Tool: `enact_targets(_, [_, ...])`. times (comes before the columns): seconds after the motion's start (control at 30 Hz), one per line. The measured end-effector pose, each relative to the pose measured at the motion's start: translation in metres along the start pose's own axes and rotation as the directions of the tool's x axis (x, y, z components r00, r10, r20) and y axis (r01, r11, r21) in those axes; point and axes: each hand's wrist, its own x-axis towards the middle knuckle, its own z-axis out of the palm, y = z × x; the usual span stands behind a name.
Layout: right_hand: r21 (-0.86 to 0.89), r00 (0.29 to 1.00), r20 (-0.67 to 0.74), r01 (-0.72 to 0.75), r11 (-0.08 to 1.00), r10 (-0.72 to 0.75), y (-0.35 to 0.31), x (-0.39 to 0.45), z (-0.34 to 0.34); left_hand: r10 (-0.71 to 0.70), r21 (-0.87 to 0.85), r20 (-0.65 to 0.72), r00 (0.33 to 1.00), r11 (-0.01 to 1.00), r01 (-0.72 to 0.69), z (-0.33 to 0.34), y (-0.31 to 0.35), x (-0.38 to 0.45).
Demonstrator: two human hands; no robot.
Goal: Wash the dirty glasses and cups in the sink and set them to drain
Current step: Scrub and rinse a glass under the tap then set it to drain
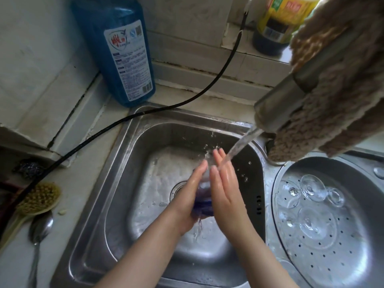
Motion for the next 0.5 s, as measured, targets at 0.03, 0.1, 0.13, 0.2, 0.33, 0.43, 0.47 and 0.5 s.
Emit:
enact_targets(0.03, [0.036, 0.998, 0.038, -0.055, 0.998, 0.054, -0.003, 0.009, -0.001, 0.008, -0.042, 0.001, 1.000, 0.999, -0.008, 0.000, 0.000, 0.002])
enact_targets(0.1, [-0.002, 0.995, 0.057, -0.082, 0.997, 0.082, -0.009, 0.021, -0.001, -0.004, -0.121, -0.034, 0.999, 0.993, 0.000, -0.002, 0.006, 0.003])
enact_targets(0.13, [-0.050, 0.997, 0.054, -0.055, 0.997, 0.058, -0.012, 0.022, 0.001, 0.003, -0.159, -0.034, 0.999, 0.987, -0.008, -0.004, 0.008, 0.006])
enact_targets(0.2, [-0.146, 0.996, 0.075, 0.067, 0.987, -0.056, -0.016, 0.011, 0.009, 0.028, -0.233, -0.021, 0.999, 0.972, -0.032, -0.008, 0.012, 0.010])
enact_targets(0.33, [-0.181, 0.980, 0.139, 0.169, 0.969, -0.145, -0.014, -0.014, 0.020, 0.060, -0.296, -0.028, 0.998, 0.953, -0.066, -0.016, 0.007, 0.014])
enact_targets(0.43, [0.076, 0.988, 0.049, -0.153, 0.985, 0.149, -0.010, 0.017, 0.006, 0.024, -0.170, -0.034, 0.999, 0.985, -0.029, -0.010, -0.003, 0.009])
enact_targets(0.47, [0.146, 0.971, 0.029, -0.239, 0.960, 0.237, -0.008, 0.024, 0.003, 0.026, -0.134, -0.043, 0.999, 0.990, -0.032, -0.009, -0.005, 0.009])
enact_targets(0.5, [0.166, 0.966, 0.017, -0.256, 0.952, 0.256, -0.008, 0.023, 0.004, 0.026, -0.108, -0.065, 0.998, 0.994, -0.033, -0.005, -0.003, 0.007])
